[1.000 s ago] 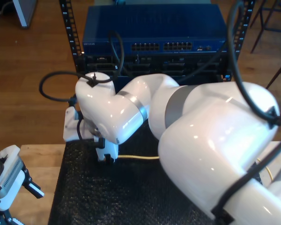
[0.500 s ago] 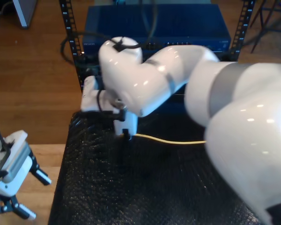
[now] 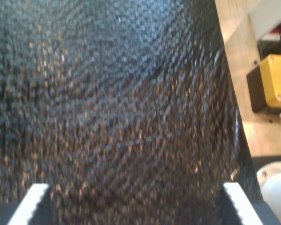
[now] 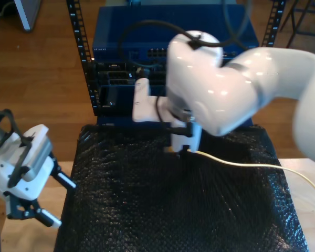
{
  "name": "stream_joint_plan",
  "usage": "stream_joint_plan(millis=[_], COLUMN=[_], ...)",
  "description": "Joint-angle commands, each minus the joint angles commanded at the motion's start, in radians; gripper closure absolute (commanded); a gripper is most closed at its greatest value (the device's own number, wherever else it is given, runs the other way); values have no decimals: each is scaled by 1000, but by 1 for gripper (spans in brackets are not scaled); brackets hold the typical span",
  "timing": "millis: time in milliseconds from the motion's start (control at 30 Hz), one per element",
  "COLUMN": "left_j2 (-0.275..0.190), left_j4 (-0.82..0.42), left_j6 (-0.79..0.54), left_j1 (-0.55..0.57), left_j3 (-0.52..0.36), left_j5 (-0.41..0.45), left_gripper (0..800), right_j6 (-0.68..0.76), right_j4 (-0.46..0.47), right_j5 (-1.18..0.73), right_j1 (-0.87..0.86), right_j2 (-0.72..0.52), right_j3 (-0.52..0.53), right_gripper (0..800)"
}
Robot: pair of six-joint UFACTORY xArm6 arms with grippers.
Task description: Grab the cable and plug it in
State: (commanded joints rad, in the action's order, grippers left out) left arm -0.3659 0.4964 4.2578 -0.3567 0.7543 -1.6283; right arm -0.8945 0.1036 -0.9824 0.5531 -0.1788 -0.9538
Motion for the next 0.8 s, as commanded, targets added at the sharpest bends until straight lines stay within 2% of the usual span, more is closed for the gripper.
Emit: stream_joint_plan(millis=[367, 800], left_j2=[3, 9], left_j4=[35, 133], left_j6=[124, 170], left_j1=[150, 279], left_j3=[46, 77], left_j5=[6, 20], left_gripper=[0, 0], right_j6=[-147, -164], right_j4=[-160, -204], right_j5=[-126, -224], right_j1=[-150, -183], right_j2=[-170, -290], right_j3=[34, 25], right_gripper=[794, 794])
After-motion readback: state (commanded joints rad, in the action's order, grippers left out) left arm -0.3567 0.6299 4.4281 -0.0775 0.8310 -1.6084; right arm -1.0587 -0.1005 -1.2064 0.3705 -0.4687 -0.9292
